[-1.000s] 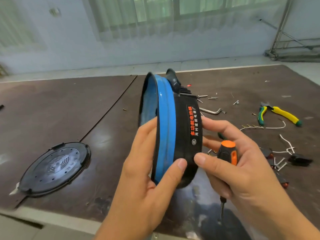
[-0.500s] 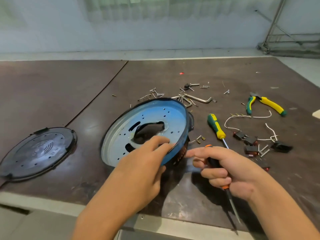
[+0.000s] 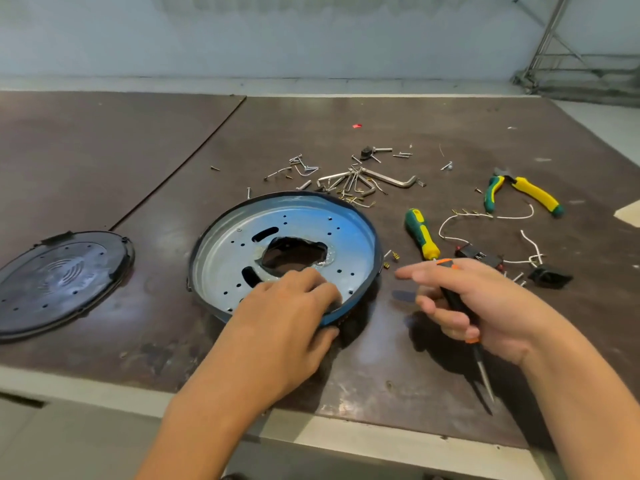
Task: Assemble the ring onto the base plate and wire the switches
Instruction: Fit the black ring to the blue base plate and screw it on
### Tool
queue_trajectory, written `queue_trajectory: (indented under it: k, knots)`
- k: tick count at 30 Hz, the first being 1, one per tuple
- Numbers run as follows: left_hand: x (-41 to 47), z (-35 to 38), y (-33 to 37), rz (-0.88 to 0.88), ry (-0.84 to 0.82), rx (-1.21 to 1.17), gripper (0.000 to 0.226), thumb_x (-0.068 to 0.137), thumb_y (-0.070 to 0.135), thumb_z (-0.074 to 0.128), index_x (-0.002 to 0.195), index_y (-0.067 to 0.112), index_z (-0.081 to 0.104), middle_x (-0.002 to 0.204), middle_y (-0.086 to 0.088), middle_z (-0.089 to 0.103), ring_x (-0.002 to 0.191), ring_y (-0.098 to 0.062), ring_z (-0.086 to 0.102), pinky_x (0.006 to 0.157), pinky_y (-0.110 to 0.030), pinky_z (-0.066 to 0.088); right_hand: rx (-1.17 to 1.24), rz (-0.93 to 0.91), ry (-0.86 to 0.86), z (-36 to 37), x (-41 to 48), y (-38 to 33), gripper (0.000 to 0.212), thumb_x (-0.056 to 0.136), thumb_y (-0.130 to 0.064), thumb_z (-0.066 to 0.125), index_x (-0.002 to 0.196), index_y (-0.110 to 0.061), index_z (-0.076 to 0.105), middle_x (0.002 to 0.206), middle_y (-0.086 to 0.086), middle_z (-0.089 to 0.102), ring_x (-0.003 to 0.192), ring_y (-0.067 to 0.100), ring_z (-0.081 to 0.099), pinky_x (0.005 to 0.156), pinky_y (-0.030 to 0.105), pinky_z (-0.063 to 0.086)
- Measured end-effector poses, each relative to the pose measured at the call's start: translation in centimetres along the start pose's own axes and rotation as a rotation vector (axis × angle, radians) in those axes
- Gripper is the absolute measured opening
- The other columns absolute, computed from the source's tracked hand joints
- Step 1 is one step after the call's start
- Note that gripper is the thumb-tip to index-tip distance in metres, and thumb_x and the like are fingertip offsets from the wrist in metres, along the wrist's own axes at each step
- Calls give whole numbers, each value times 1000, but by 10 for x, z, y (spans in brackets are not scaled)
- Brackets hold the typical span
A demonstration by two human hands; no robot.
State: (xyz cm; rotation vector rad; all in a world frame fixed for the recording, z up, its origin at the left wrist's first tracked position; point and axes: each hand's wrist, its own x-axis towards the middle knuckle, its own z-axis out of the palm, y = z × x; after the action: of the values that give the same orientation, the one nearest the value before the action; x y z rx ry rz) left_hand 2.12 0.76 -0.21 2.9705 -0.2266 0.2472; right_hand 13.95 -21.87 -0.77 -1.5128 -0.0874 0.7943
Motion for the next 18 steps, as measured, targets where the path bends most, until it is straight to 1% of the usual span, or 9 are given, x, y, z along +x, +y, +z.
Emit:
queue_trajectory:
  k: [2,4,7,9,11,13,15,17,18]
  knots:
    - [2,4,6,-4,30,76,40,92,59,42,127,40,48,118,14,45,104,-11,49,87,-31,45,-49,-55,69,-7,-1,-2,24,95,-14,61,118,-10,66,64,9,54,37,11,33,36,15,22]
    - [4,8,10,-13,53,127,43,92,59,34,129,39,47,116,11,43,103,-13,47,87,-34,46,-74,-117,139,-15,-2,-2,20,96,-11,59,115,-11,67,63,10,55,36,12,34,37,16,23]
    - [5,9,11,-21,61,152,38,94,54,36,127,38,47,115,10,42,102,-14,46,84,-34,47,-188,-227,325,-30,-5,-5,17,95,-6,61,109,-12,69,58,10,58,34,14,34,37,16,24]
    - [6,10,10,-27,57,164,38,93,52,37,125,37,49,113,10,44,99,-14,48,81,-34,48,-335,-275,503,-47,-6,-7,18,93,-6,62,104,-17,70,55,7,61,33,13,35,34,17,25]
    - [7,9,10,-30,50,164,35,92,50,41,121,34,53,111,9,46,94,-15,50,76,-34,50,-536,-283,626,-64,-8,-6,19,90,-9,64,99,-24,72,57,4,66,32,7,43,33,19,32]
    - [8,7,11,-18,48,176,29,90,47,51,114,31,58,107,8,51,84,-16,53,65,-31,49,-736,-259,638,-76,-12,-3,19,89,-13,66,96,-30,72,62,-1,70,44,3,57,42,20,42]
    - [8,6,11,-11,48,181,27,86,42,60,108,28,63,104,8,56,76,-15,55,59,-27,45,-867,-223,620,-84,-13,2,18,89,-16,68,94,-32,73,75,-2,72,64,6,66,58,25,48]
    - [9,6,11,-19,41,187,28,84,41,61,107,27,66,104,8,59,77,-16,57,59,-26,43,-945,-204,625,-89,-13,5,14,90,-19,69,95,-32,73,89,0,69,81,20,63,70,30,49]
    - [9,7,12,-26,36,186,28,83,41,60,108,27,66,104,9,60,78,-16,58,58,-26,42,-977,-200,631,-90,-13,5,12,90,-21,70,95,-32,73,93,0,66,86,23,59,72,31,46]
